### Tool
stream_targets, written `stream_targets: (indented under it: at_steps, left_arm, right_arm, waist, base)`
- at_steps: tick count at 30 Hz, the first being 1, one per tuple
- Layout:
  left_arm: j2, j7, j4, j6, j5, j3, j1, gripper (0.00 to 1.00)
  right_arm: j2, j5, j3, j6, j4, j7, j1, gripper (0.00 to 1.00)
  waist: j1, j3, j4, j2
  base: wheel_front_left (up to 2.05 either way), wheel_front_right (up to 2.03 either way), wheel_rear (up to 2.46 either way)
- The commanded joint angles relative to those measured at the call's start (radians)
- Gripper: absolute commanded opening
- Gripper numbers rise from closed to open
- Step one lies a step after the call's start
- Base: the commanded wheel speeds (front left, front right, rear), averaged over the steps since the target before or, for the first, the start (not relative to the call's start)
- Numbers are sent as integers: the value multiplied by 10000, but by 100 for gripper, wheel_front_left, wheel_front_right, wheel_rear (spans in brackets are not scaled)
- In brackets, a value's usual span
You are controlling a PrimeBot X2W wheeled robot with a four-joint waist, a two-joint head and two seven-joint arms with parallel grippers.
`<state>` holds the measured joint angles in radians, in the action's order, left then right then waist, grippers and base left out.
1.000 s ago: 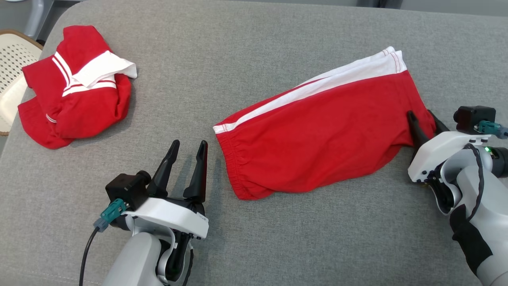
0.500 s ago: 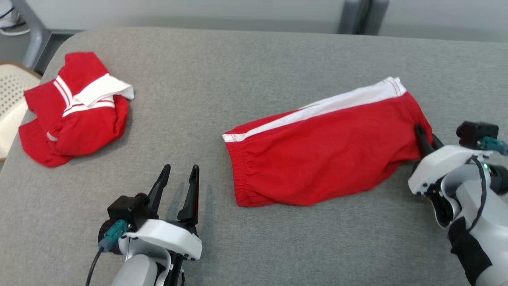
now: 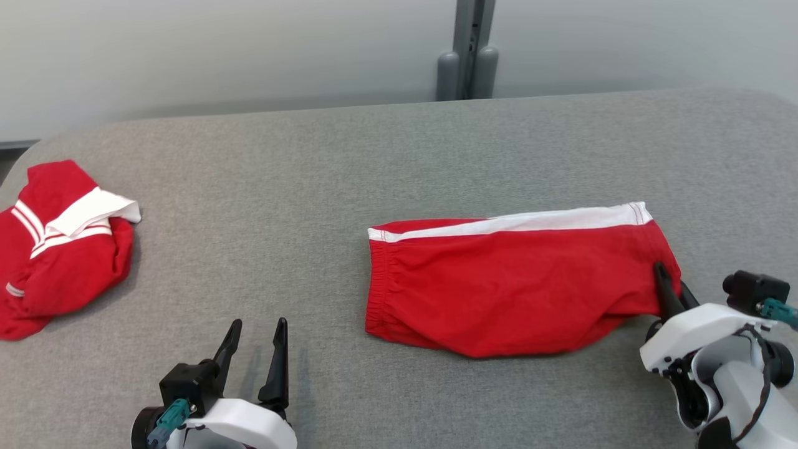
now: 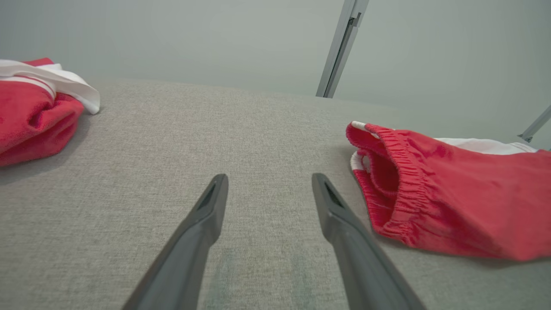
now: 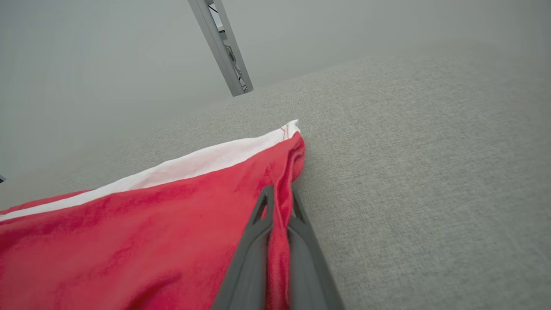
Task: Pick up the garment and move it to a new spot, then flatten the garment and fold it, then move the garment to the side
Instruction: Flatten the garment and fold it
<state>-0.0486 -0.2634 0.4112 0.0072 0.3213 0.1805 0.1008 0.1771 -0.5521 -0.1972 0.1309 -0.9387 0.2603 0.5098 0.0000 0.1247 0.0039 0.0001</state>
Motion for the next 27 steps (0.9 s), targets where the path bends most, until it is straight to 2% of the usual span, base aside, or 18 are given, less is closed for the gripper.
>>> stream_targets:
  at_steps: [1, 7, 11, 19, 20, 27]
  left_arm:
    - [-40, -15, -4, 26, -91, -91, -131, 100]
    - [-42, -15, 11, -64, -233, -196, -284, 100]
    - [-40, -15, 14, -108, -232, -157, -106, 100]
    - [-40, -15, 114, -112, -20, -105, -172, 100]
    - [-40, -15, 114, -112, -20, -105, -172, 100]
    - [-39, -15, 132, -36, 72, -39, -216, 100]
  right_arm:
    - [-33, 122, 230, -3, 204, 64, -320, 0]
    - [-137, 777, 854, -1, 809, 59, -655, 0]
    - [-364, 1461, 703, -1, 1696, 58, -377, 0]
    - [-844, 1858, -1469, -1, 3233, 57, -138, 0]
    - [-844, 1858, -1469, -1, 3233, 57, -138, 0]
    - [-1133, 1361, -3827, -1, 3192, 32, -116, 0]
  waist:
    - [0, -198, -270, -1]
    - [0, -147, -363, -1]
    - [0, 23, -241, -1]
    - [0, 54, 287, -1]
    - [0, 54, 287, -1]
    - [0, 71, 878, -1]
  base:
    - [0, 0, 0]
    - [0, 0, 0]
    - [0, 0, 0]
    - [0, 0, 0]
    - [0, 0, 0]
    - [0, 0, 0]
